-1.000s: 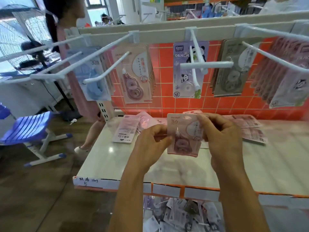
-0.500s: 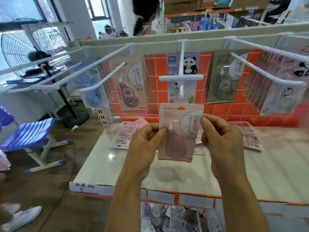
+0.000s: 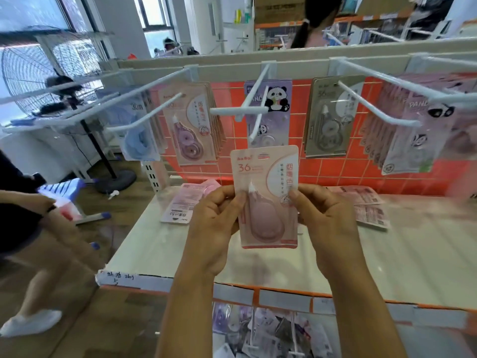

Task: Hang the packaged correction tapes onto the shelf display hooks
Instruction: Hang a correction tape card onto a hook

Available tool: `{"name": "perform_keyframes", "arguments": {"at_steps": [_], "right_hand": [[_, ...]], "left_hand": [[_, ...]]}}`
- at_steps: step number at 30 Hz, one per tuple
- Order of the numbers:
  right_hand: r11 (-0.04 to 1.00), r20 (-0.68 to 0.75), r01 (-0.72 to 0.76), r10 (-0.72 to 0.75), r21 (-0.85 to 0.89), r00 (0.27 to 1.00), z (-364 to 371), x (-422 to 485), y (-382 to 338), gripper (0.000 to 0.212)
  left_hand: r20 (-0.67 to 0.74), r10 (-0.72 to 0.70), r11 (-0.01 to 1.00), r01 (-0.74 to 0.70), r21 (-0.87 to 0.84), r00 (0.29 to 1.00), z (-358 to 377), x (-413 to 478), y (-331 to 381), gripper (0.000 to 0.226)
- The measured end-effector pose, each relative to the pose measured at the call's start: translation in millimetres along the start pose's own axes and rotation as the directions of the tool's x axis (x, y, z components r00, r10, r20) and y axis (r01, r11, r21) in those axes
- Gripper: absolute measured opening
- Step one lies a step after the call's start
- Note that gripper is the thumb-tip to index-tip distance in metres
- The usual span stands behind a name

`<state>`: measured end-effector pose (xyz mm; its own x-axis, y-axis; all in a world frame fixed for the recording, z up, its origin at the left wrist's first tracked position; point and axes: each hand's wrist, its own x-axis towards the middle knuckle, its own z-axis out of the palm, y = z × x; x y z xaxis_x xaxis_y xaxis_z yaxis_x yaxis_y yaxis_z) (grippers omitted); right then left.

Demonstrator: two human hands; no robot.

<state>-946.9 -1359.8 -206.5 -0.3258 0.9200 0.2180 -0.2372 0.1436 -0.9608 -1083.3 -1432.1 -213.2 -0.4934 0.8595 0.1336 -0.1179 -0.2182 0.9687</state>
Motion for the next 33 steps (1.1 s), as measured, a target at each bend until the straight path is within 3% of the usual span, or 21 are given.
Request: {"name": "perform_keyframes", "arguments": {"at_steps": [8,16,25,33], "right_hand": [[0.994,0.149,-0.107,0.110,-0.026,0.983,-15.8,-8.3,4.8,0.013],[0.991,0.164,-0.129,0.133,-0.038,0.977,-10.9,-10.6,9.6,0.011],[0.992,0.152,-0.082,0.095,-0.093,0.984,23.9,-3.5,13.9,0.015],[0.989,0.312,-0.137,0.148,-0.058,0.939,77.3,-6.1,23.1,0.010]], "left_hand": [[-0.094,0.010,0.998,-0.016,-0.058,0.996,11.2,-10.9,-5.8,0.032],[-0.180,0.013,0.994,-0.031,-0.100,0.984,6.2,-18.8,-2.4,0.026],[-0.172,0.023,0.997,-0.037,-0.075,0.985,-27.0,-9.6,13.3,0.034],[-0.214,0.069,0.995,-0.084,-0.062,0.974,-84.1,-4.5,36.2,0.026]]}}
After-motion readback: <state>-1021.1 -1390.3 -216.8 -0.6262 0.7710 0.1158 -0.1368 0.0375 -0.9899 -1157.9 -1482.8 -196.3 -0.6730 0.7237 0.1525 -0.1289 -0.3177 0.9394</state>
